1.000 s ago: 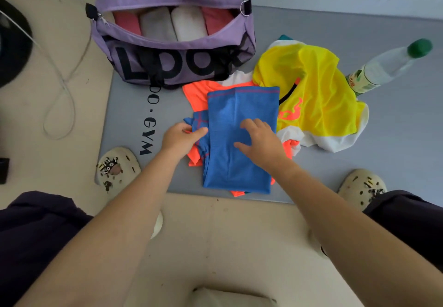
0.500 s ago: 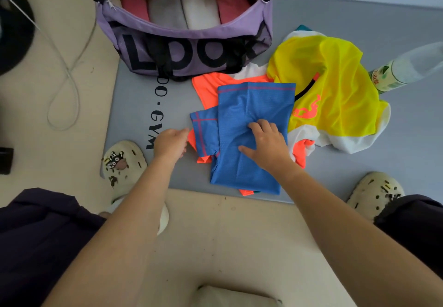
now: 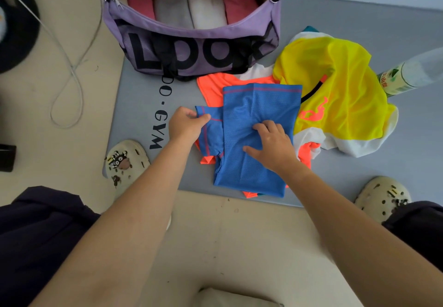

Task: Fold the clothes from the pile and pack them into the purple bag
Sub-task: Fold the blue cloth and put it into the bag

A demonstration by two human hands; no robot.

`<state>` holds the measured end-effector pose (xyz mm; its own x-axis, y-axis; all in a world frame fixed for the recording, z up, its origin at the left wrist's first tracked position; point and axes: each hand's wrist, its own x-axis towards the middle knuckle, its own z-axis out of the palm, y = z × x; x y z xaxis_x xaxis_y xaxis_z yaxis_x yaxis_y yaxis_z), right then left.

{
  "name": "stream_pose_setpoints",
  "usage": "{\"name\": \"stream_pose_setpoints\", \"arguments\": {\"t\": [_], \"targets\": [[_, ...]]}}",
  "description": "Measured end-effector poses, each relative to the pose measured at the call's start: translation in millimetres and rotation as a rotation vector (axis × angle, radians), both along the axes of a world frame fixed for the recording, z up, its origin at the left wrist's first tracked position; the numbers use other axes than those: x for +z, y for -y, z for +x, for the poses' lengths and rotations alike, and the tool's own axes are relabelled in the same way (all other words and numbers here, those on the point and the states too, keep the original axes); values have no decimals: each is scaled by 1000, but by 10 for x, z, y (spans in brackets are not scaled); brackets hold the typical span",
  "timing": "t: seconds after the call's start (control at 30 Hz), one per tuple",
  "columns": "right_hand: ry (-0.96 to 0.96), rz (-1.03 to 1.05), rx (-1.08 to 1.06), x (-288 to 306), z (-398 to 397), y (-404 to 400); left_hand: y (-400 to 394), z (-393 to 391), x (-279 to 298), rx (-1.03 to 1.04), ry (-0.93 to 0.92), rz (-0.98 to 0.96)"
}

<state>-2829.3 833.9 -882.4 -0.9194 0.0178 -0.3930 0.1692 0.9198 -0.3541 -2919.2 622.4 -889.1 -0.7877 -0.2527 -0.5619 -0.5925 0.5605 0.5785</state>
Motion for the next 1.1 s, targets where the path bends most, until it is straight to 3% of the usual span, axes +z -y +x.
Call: {"name": "stream_pose_setpoints", "arguments": {"t": [0.1, 0.17, 0.33, 0.4, 0.5, 0.57, 0.63, 0.8, 0.9, 1.0, 1.1], "targets": [[4, -3, 6, 14, 20, 4, 34, 66, 21, 4, 185, 49], [6, -38, -10, 33, 18, 9, 28, 140, 35, 38, 203, 114], [58, -198, -142, 109, -49, -3, -52, 223, 105, 15, -63, 20], [-22, -252, -204, 140, -48, 21, -108, 273, 190, -40, -204, 24], [-107, -440, -419, 172, -35, 101, -268, 329, 298, -98, -244, 253], [35, -739, -678, 192, -69, 188, -345, 328, 378, -91, -71, 528], [155, -898, -859, 138, -88, 248, -320, 292, 384, -45, 76, 653], [222, -757, -851, -74, -77, 288, -86, 159, 163, 174, -20, 307], [204, -630, -829, -155, -58, 284, 32, 65, -8, 62, -11, 159], [244, -549, -748, -173, 14, 264, 19, -1, -75, -71, 96, 168], [206, -419, -670, -148, 65, 243, 13, -65, -148, -57, 108, 133]]}}
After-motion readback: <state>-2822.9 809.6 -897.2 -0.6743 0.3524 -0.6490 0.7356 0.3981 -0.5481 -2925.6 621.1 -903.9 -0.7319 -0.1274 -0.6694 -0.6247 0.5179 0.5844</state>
